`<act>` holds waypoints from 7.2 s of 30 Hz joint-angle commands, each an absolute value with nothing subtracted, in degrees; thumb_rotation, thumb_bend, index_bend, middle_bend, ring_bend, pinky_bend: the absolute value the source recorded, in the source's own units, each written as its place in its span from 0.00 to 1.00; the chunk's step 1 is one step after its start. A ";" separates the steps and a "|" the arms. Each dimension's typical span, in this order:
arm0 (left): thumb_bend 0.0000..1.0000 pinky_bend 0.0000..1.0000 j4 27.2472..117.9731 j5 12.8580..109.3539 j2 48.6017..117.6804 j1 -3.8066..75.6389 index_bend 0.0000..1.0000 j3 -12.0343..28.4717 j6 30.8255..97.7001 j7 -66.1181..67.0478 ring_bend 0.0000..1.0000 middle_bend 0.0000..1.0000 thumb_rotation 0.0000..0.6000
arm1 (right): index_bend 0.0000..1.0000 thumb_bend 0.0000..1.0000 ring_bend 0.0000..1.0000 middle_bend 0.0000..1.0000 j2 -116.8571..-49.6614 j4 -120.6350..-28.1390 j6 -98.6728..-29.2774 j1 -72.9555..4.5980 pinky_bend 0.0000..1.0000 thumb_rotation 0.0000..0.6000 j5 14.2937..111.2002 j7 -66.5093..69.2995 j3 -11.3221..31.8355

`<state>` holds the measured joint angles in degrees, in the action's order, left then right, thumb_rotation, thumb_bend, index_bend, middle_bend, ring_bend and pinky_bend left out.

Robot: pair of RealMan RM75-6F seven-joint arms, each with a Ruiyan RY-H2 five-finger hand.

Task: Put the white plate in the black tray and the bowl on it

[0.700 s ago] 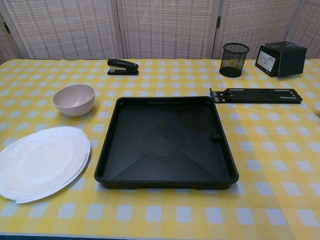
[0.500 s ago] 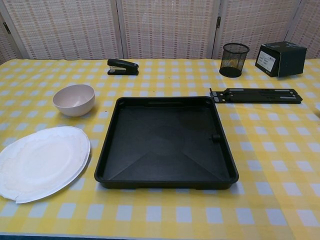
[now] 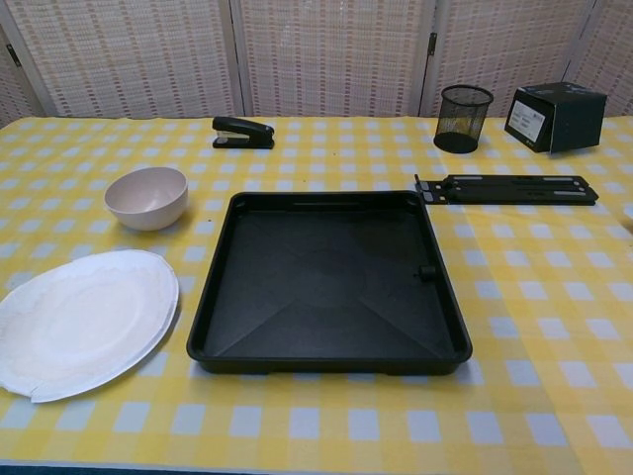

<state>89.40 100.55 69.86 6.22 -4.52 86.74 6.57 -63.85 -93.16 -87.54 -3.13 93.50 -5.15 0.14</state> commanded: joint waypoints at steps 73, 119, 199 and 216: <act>0.31 1.00 54.48 100.59 101.55 8.87 0.53 -5.84 86.26 4.63 1.00 1.00 1.00 | 0.00 0.31 0.00 0.00 -63.42 -93.83 -84.03 -3.97 0.00 1.00 89.86 -6.33 0.73; 0.56 1.00 35.69 96.79 112.36 7.82 0.68 0.04 101.93 0.11 1.00 1.00 1.00 | 0.00 0.31 0.00 0.00 -62.97 -94.28 -83.36 -4.09 0.00 1.00 90.26 -7.03 0.04; 0.50 1.00 46.66 100.22 126.56 30.54 0.53 5.35 83.16 13.23 1.00 1.00 1.00 | 0.00 0.31 0.00 0.00 -58.12 -93.86 -85.33 -2.67 0.00 1.00 88.06 4.11 1.50; 0.19 1.00 59.32 94.08 120.76 29.22 0.17 5.33 77.35 22.53 1.00 1.00 1.00 | 0.00 0.31 0.00 0.00 -58.17 -93.90 -85.81 -2.42 0.00 1.00 88.45 4.37 1.60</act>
